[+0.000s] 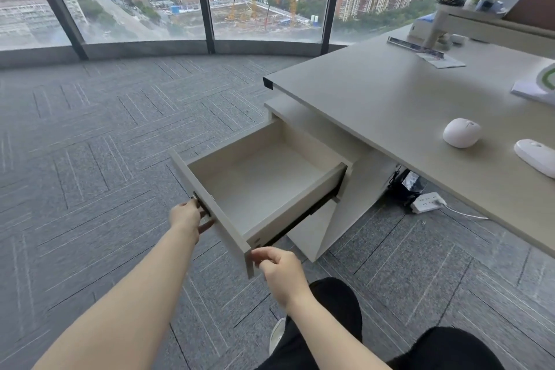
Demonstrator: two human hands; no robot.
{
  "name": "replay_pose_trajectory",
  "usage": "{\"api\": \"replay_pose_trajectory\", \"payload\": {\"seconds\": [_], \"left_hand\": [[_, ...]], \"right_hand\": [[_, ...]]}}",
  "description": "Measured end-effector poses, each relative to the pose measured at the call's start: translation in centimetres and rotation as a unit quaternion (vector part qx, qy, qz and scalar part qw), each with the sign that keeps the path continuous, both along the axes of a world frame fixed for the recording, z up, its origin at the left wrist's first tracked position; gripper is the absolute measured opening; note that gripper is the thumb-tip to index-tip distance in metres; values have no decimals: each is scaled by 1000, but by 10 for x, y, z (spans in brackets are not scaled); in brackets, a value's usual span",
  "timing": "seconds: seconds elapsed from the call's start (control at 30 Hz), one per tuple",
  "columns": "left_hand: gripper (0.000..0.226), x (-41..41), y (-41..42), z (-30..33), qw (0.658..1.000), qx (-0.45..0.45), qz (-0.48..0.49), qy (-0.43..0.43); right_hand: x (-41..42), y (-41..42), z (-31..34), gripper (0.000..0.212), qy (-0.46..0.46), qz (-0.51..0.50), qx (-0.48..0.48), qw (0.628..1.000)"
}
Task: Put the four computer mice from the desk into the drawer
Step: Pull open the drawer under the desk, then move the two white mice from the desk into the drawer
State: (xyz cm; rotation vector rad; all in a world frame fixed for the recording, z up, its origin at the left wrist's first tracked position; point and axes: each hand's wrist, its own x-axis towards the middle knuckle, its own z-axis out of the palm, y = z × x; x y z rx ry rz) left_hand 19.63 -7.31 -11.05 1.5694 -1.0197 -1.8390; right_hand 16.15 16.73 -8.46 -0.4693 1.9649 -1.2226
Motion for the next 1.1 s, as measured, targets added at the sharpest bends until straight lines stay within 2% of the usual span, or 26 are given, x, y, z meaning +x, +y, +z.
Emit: {"api": "replay_pose_trajectory", "payload": {"seconds": [0.17,0.23,0.3,0.37,0.47,0.53,0.63,0.73,0.8,0.87,0.93,1.03,1.1], "left_hand": [[13,22,-1,0,1000,-5,6,-7],[15,27,2,4,1000,-10,14,-19],[27,29,7,14,992,-70,29,-105],[36,22,17,37,964,-194,27,-180],[41,-11,46,87,920,-371,-19,-128],[35,-48,72,117,904,-411,-87,-78],[27,-116,121,146,881,-438,-181,3],[29,-187,182,161,847,-448,-279,59],[34,-232,222,164,810,-462,-357,61],[43,-270,258,163,767,-487,-416,45],[53,-303,285,160,742,-500,-447,24],[71,-342,311,153,723,-501,-474,-28],[77,-360,320,147,697,-518,-488,-92]], "right_hand": [[17,-4,-4,36,-6,24,-3,1000],[20,-3,-4,38,-8,23,-12,1000],[16,1,2,37,-3,8,-31,999],[0,8,18,34,20,-27,-63,997],[-49,29,57,28,97,-114,-129,980],[-91,51,87,29,159,-188,-164,955],[-155,94,127,29,282,-297,-169,897],[-222,144,149,40,396,-372,-75,836],[-265,177,151,46,426,-382,28,819],[-303,204,148,55,416,-371,130,820],[-330,222,144,64,402,-342,219,821],[-355,233,138,66,369,-287,295,833],[-364,236,133,64,345,-267,320,841]]}}
